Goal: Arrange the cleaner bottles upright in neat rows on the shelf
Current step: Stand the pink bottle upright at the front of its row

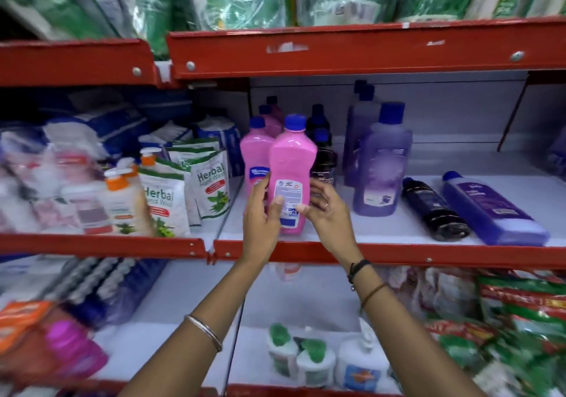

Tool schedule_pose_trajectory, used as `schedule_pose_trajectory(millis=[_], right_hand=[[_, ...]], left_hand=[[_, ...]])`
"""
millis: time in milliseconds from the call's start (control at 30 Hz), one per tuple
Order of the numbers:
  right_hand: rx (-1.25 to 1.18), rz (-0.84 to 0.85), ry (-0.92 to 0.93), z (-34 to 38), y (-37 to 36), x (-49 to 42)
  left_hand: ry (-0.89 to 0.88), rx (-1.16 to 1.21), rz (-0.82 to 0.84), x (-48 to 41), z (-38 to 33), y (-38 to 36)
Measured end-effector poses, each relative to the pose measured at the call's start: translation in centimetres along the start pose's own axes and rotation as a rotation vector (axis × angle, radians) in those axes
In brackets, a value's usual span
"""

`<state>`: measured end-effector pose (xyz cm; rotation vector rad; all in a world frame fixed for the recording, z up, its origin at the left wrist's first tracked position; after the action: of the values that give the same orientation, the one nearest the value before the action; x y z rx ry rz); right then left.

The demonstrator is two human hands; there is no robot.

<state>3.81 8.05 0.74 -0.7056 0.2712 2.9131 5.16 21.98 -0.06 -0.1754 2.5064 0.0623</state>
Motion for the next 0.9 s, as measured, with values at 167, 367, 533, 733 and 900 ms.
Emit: schedule_pose_trajectory(millis=[167, 367, 533, 733, 900], right_hand=[[0.047, 0.079, 0.000, -0.6, -4.8, -1.0], [0.108, 0.011, -0.034, -2.0, -6.0, -1.8], [0.222, -0.081, 0.001, -2.5, -5.8, -1.5], [0.179, 0.165, -0.065, -2.4, -6.4, -1.1], [0.209, 0.188, -0.071, -2.8, -6.3, -1.6]], left_hand=[[-0.001, -0.027, -0.044, -0.9, 2.0, 4.1], [0.073, 0.087, -0.077, -2.1, 3.3, 5.3], [0.155, 0.107, -0.099, -2.3, 4.1, 5.7], [0.196, 0.085, 0.125, -2.1, 4.0, 5.7], [0.253, 0.127, 0.150, -2.0, 3.9, 5.7]])
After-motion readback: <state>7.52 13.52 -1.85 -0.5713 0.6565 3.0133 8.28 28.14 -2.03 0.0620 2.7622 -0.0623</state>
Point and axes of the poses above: each hand's wrist, its own x-axis away from the middle knuckle, its own y-axis out of the back of the hand, z = x × y, the point moved 3 cm from there along -x, towards the middle knuckle, and after that the axes turned 7 degrees about x, right-handed, at the moved point
